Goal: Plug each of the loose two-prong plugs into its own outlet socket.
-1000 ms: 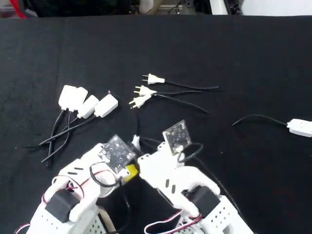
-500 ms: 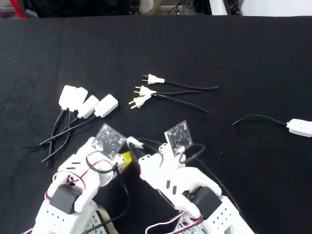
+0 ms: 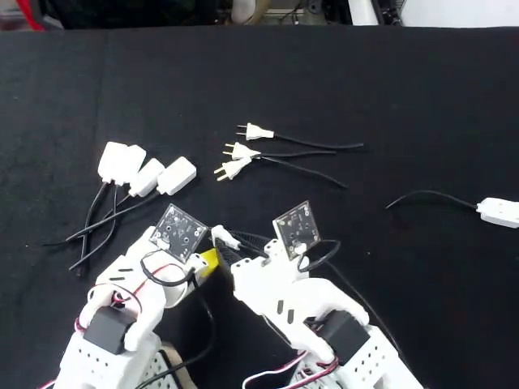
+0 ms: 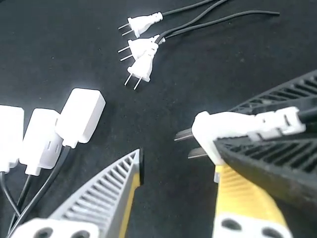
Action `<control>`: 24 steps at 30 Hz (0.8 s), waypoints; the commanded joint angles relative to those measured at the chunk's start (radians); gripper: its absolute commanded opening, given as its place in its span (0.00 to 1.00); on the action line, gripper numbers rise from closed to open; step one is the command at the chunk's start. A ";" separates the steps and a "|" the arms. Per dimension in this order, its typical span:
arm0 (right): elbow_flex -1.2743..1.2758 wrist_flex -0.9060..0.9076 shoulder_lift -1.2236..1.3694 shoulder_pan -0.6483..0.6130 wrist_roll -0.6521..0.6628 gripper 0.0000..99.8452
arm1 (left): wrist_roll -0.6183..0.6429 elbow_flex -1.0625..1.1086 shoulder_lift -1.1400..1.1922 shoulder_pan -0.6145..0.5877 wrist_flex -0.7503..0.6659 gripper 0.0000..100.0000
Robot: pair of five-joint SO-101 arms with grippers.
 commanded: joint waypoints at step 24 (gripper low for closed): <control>-0.504 0.012 0.702 0.542 0.130 0.01 | -0.037 -0.177 0.078 -0.516 -0.002 0.24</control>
